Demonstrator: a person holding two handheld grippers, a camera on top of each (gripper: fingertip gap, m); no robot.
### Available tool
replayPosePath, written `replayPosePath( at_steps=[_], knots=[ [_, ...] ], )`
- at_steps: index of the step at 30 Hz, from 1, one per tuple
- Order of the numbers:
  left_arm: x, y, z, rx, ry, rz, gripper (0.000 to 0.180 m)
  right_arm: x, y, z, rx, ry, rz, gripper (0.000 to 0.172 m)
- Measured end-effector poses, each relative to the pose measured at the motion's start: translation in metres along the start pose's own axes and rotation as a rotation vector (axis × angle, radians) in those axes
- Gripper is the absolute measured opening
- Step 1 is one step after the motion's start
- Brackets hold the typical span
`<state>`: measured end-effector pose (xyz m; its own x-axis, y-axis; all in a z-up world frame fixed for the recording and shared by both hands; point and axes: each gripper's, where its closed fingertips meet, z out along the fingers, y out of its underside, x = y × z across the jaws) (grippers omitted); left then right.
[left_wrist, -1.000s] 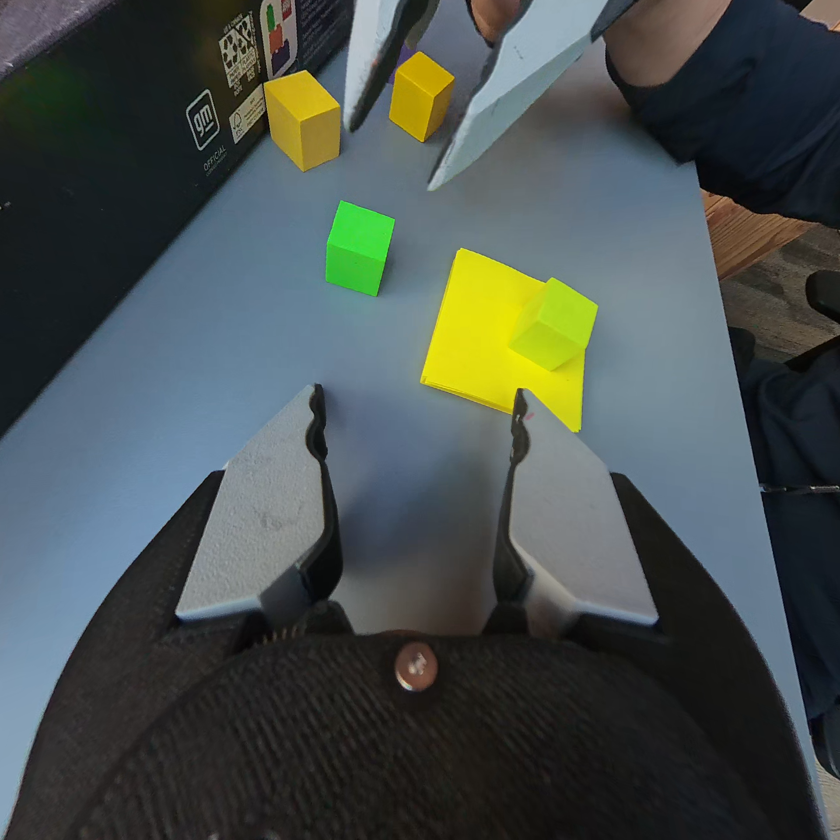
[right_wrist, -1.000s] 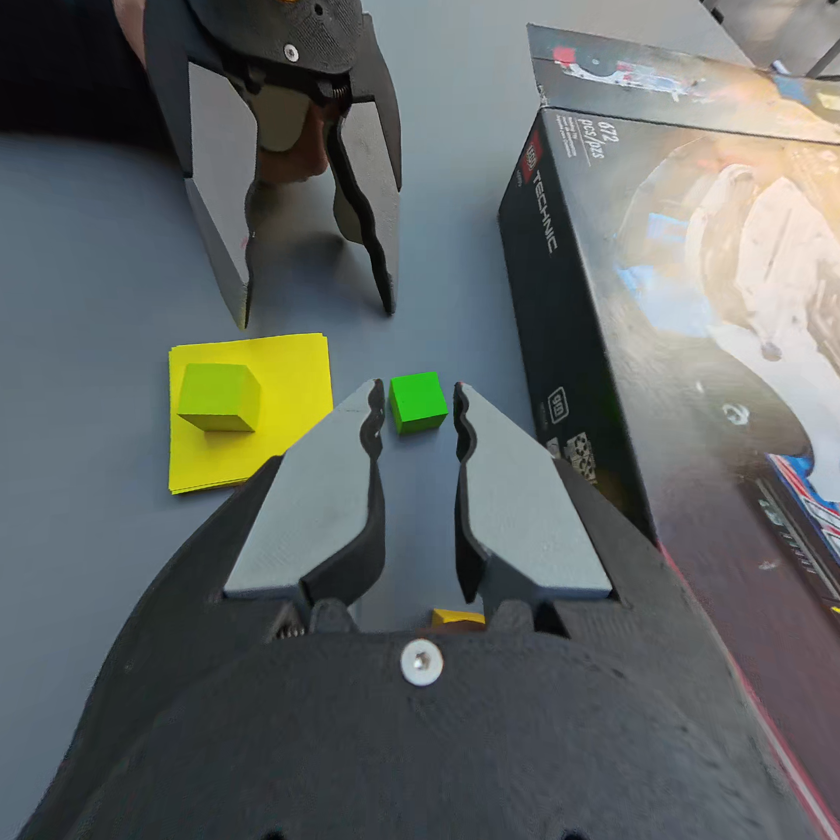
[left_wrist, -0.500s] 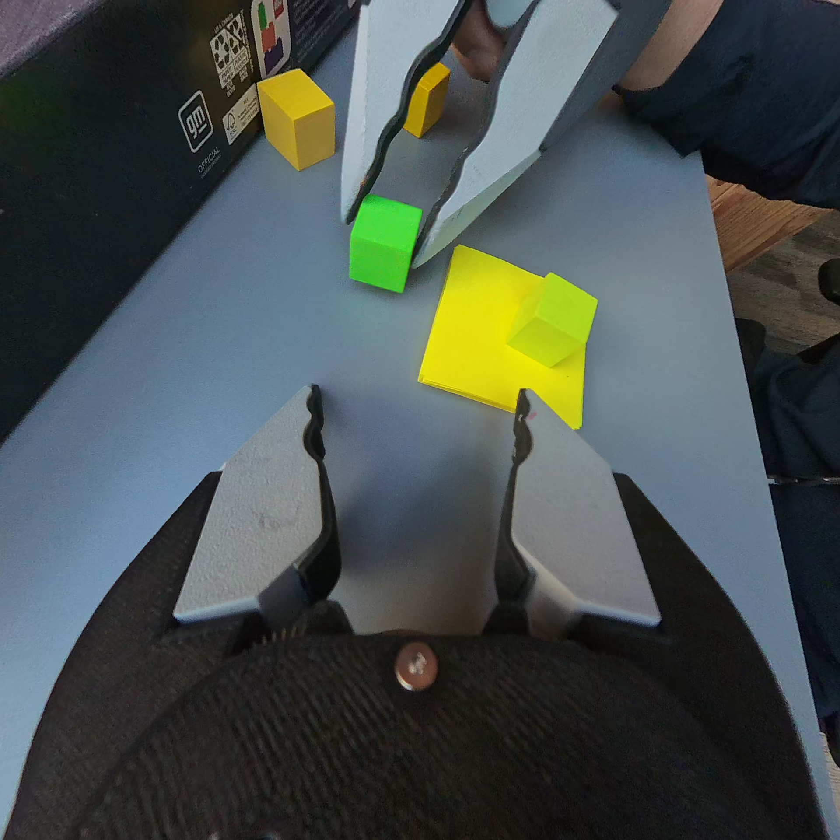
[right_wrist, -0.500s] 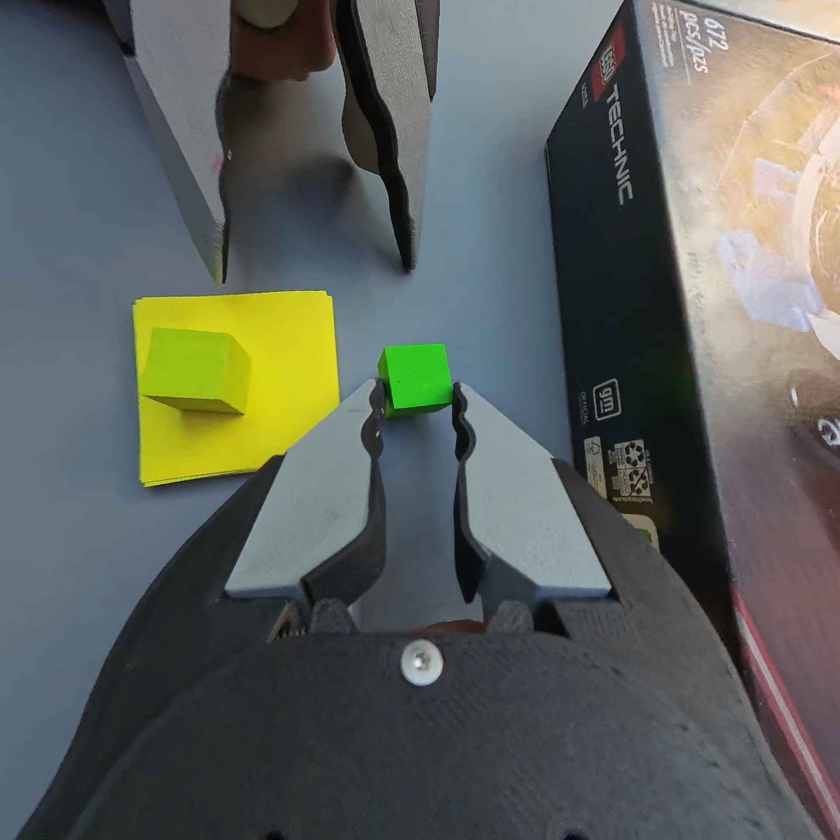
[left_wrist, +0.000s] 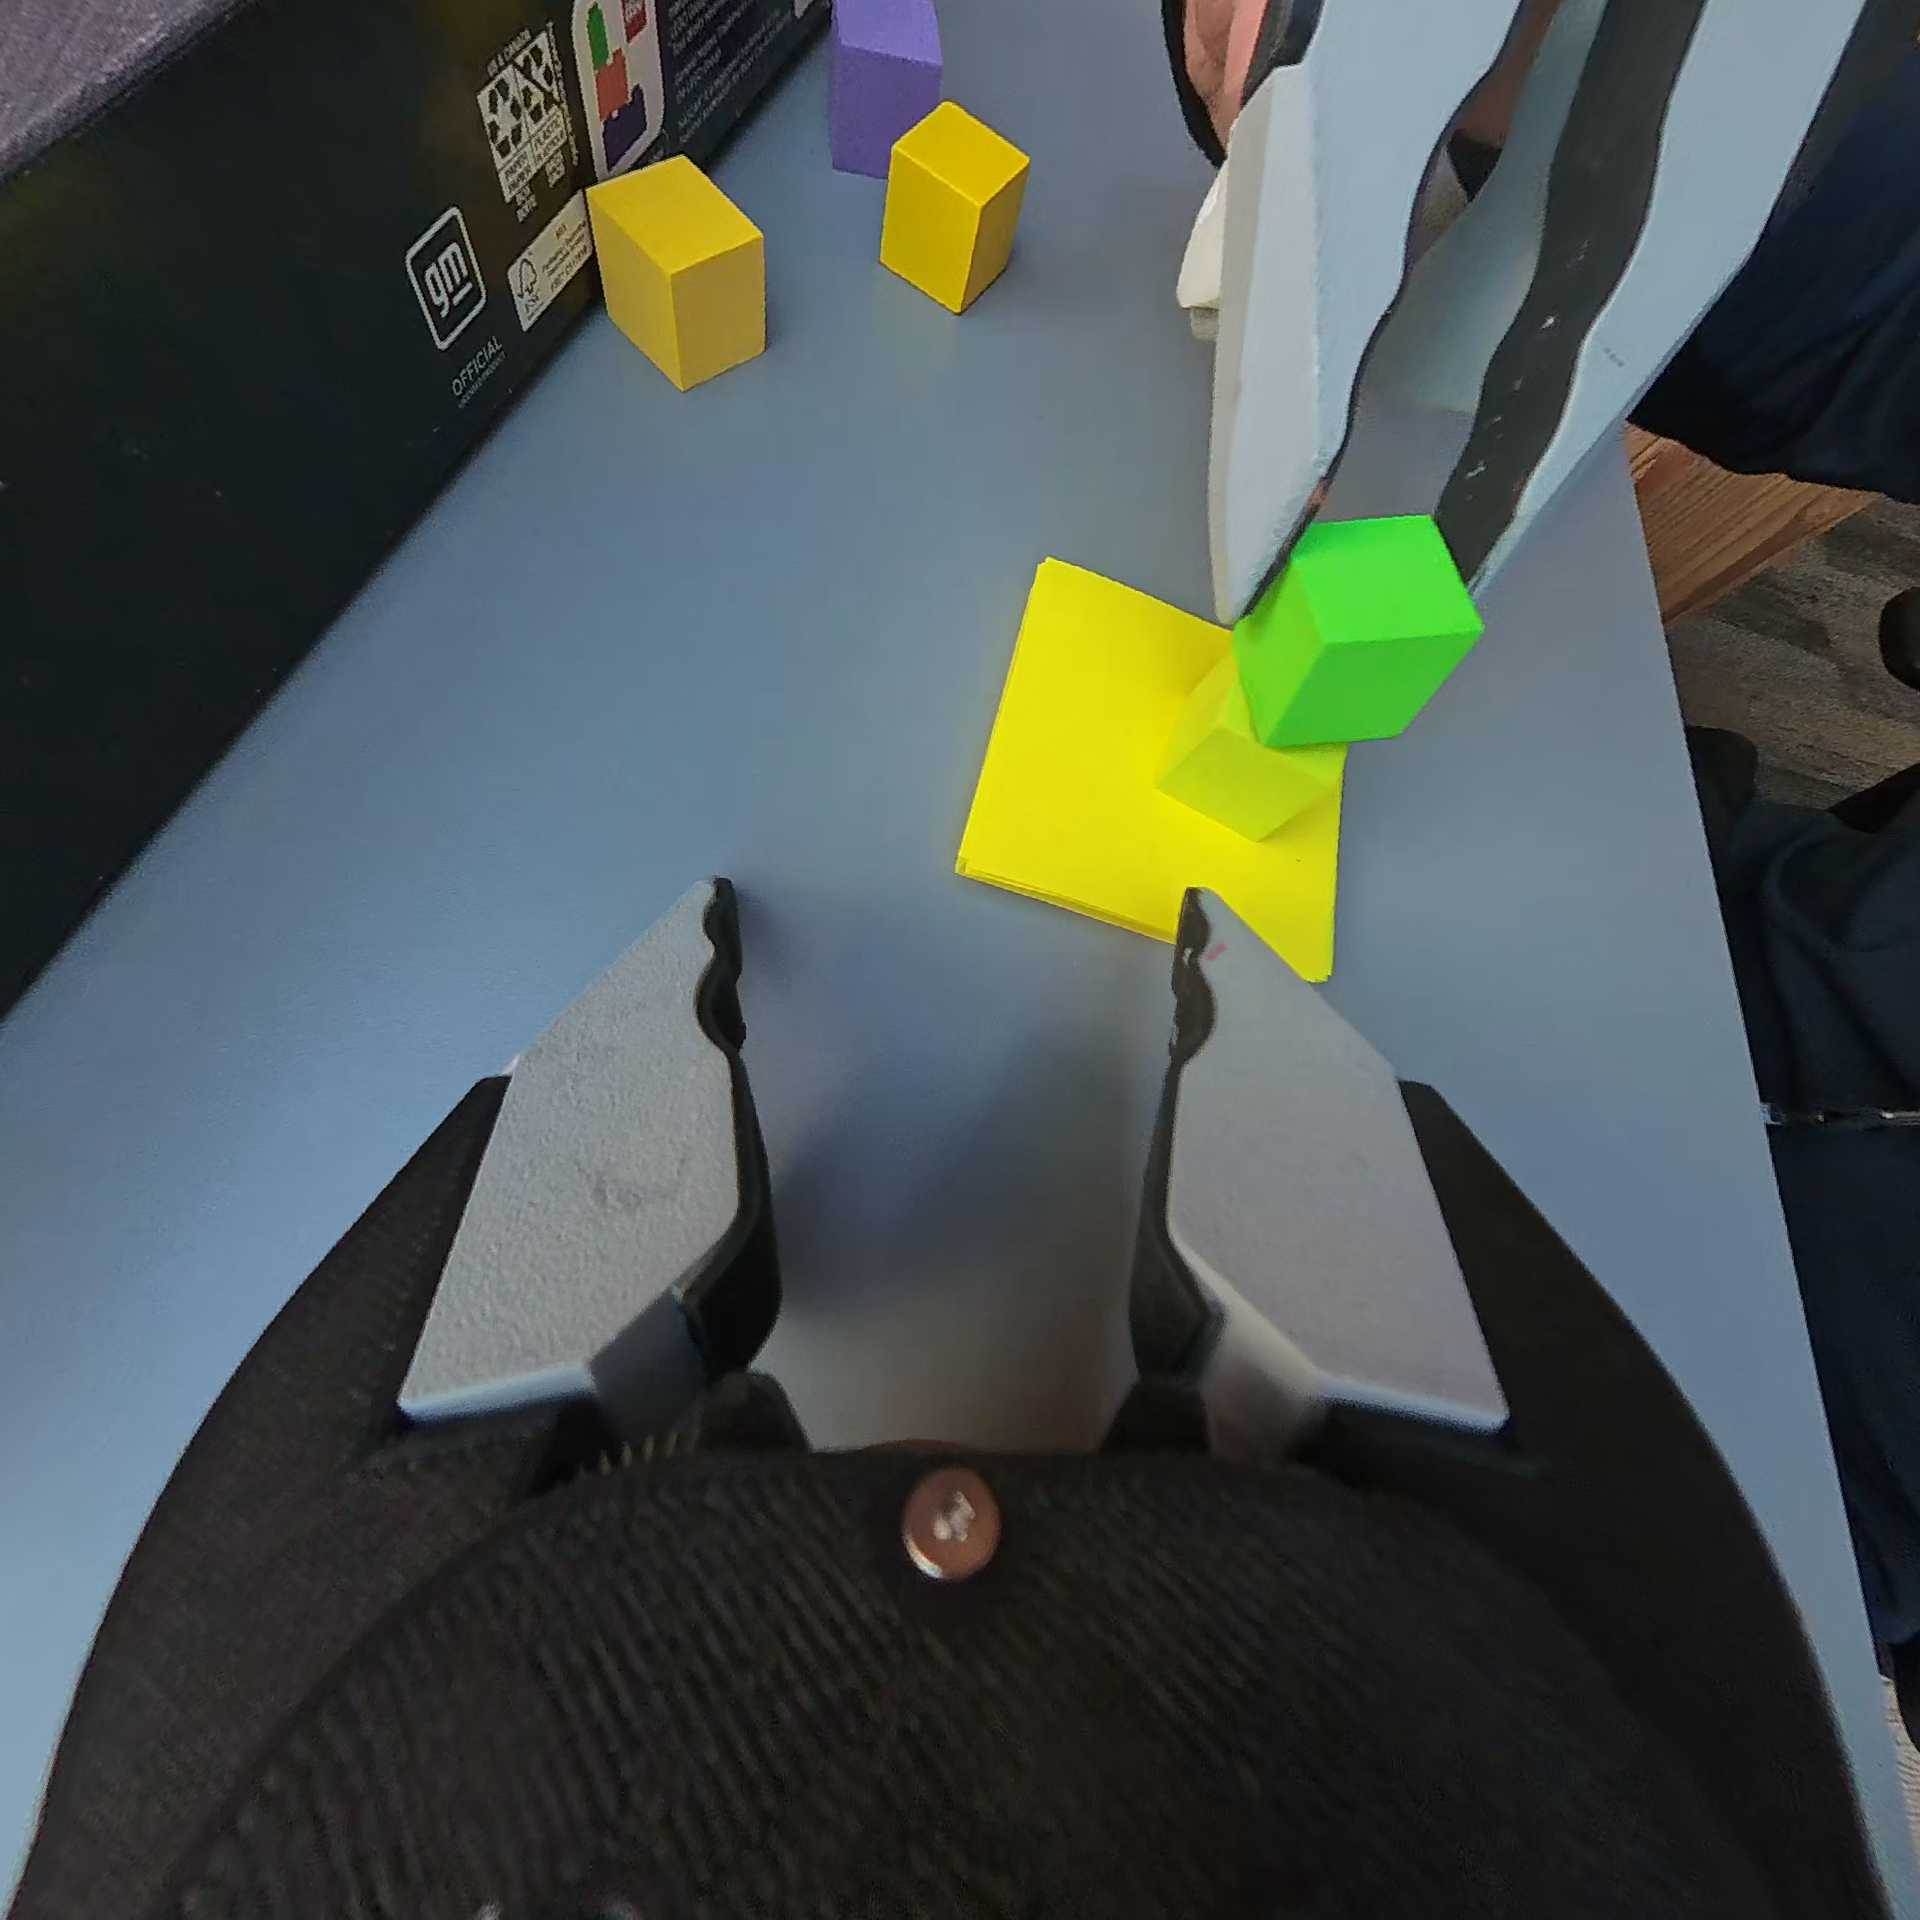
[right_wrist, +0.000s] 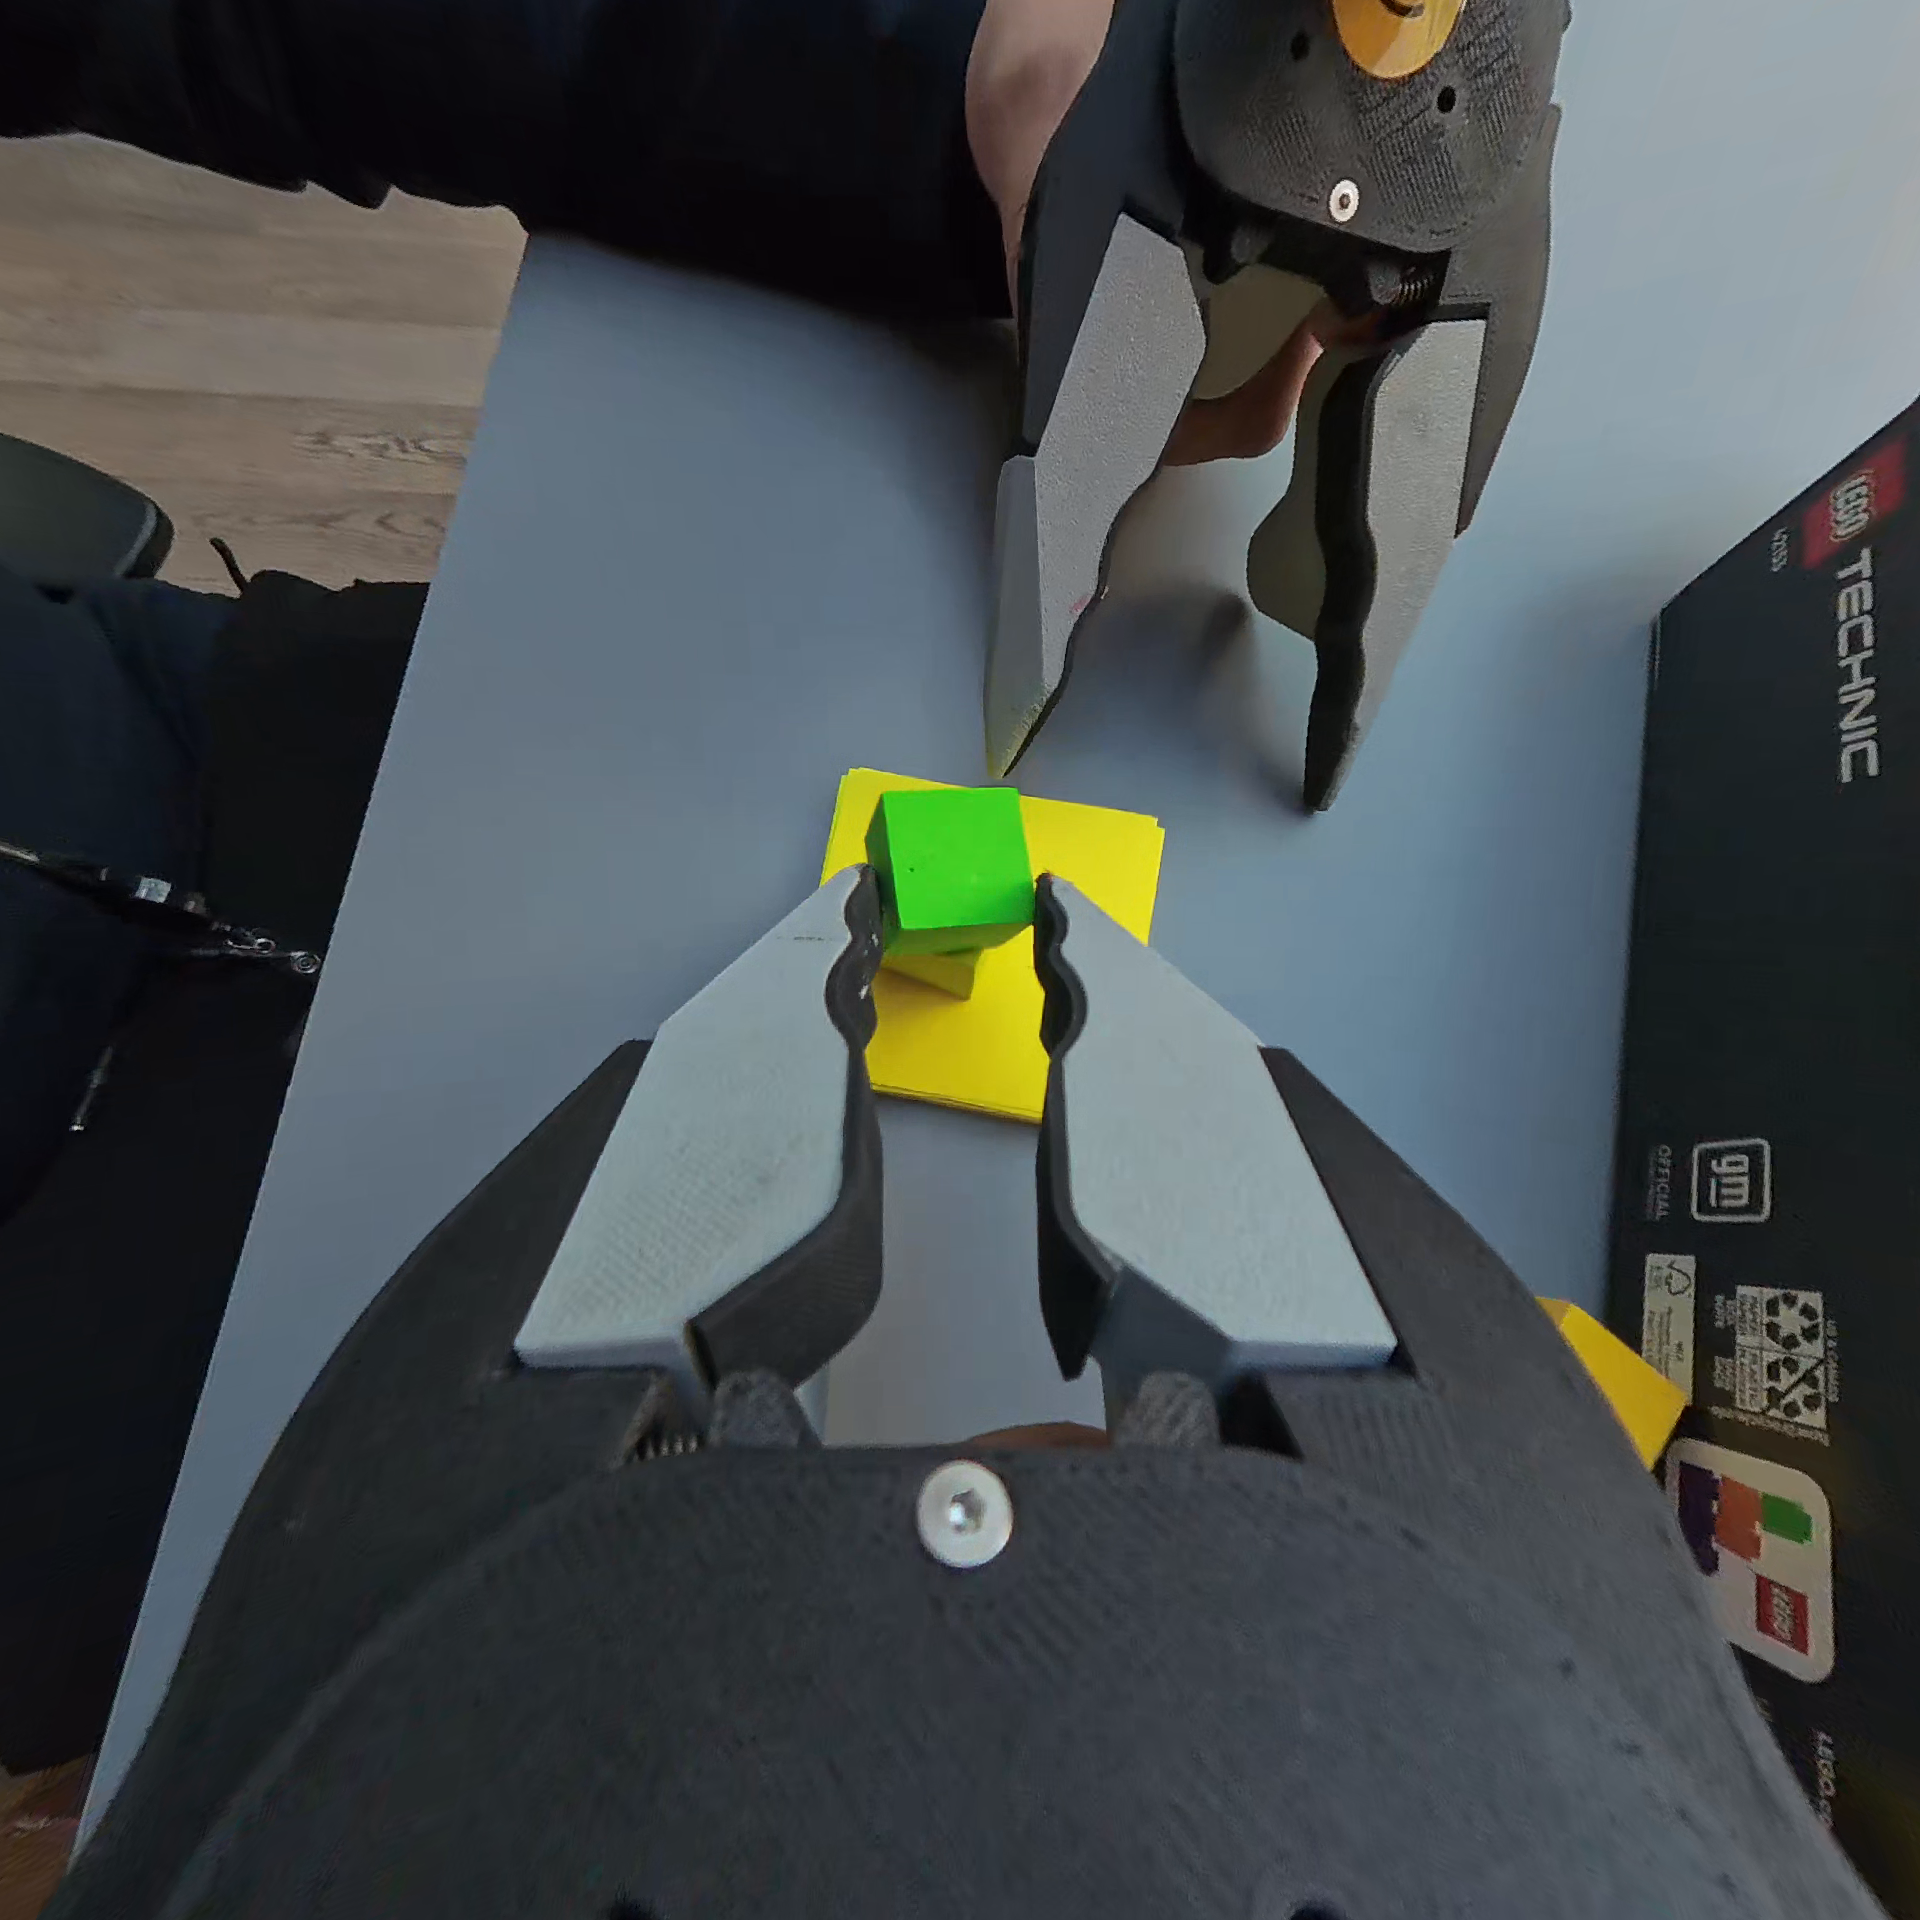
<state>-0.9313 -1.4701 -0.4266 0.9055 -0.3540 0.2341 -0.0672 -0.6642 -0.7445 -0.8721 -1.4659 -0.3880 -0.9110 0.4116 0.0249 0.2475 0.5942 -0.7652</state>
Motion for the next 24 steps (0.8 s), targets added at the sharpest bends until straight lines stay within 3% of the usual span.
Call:
replayPosePath(
  at_steps=[24],
  knots=[
    [-0.001, 0.000, 0.000, 0.003, 0.002, -0.008, 0.081, 0.001, 0.005, 0.005, -0.033, 0.034, -0.044, 0.033]
  ],
)
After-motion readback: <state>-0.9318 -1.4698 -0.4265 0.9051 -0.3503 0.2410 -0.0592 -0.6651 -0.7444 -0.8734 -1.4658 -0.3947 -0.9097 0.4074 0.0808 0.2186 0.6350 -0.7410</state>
